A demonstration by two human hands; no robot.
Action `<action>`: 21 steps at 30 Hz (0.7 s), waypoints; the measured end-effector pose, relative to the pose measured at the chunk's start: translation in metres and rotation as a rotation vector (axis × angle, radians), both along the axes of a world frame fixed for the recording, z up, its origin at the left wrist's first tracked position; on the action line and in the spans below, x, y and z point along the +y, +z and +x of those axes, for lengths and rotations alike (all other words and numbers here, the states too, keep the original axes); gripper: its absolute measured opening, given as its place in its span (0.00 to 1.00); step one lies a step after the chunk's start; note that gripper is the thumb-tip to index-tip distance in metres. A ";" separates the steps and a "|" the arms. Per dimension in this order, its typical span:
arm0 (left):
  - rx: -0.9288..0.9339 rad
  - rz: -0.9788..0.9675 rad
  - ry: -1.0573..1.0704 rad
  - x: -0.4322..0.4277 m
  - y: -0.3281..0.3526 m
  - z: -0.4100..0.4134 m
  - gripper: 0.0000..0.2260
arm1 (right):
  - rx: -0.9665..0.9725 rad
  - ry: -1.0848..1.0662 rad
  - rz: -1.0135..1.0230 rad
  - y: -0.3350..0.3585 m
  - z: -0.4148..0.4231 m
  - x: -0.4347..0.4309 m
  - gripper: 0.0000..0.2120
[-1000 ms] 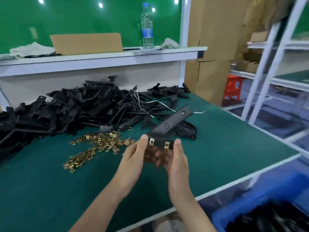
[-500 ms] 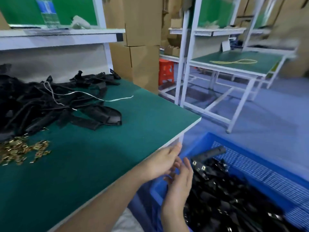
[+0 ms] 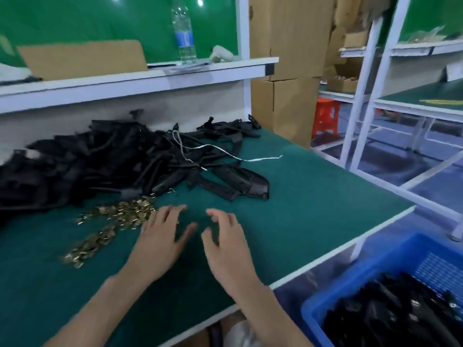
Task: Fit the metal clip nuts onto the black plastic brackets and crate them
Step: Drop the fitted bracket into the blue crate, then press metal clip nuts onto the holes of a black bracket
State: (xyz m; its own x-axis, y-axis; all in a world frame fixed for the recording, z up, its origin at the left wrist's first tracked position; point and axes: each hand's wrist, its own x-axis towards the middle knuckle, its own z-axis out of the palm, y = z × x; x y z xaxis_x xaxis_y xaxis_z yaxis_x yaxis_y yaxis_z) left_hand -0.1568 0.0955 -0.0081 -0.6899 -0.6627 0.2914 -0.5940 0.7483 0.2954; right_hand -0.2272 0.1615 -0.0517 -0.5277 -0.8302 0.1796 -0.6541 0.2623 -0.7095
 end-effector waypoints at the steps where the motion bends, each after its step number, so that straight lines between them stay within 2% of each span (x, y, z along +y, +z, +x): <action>1: -0.032 -0.066 0.087 -0.011 -0.007 0.022 0.30 | 0.104 0.144 0.060 0.022 -0.026 0.016 0.22; 2: -0.036 -0.088 0.160 -0.020 -0.013 0.042 0.33 | 0.107 0.073 0.005 0.022 -0.042 0.029 0.23; 3: -0.028 -0.082 0.236 -0.028 -0.017 0.062 0.35 | 0.180 0.043 0.099 0.020 -0.039 0.016 0.25; 4: -0.031 -0.061 0.316 -0.036 -0.020 0.078 0.37 | 0.279 0.057 0.154 0.029 -0.040 0.002 0.27; 8: -0.080 0.057 0.531 -0.065 -0.022 0.117 0.44 | 0.333 0.179 0.260 0.017 -0.007 -0.057 0.37; 11: -0.036 0.129 0.553 -0.076 -0.025 0.121 0.44 | 0.359 0.215 0.304 0.020 -0.001 -0.089 0.41; 15: 0.029 0.128 0.495 -0.091 -0.026 0.114 0.39 | 0.357 0.277 0.237 0.015 0.009 -0.128 0.37; 18: 0.186 0.166 0.414 -0.105 -0.026 0.112 0.33 | 0.394 0.302 0.191 0.015 0.011 -0.151 0.32; 21: 0.536 0.351 0.403 -0.120 -0.019 0.114 0.30 | 0.449 0.288 0.151 0.014 0.009 -0.166 0.30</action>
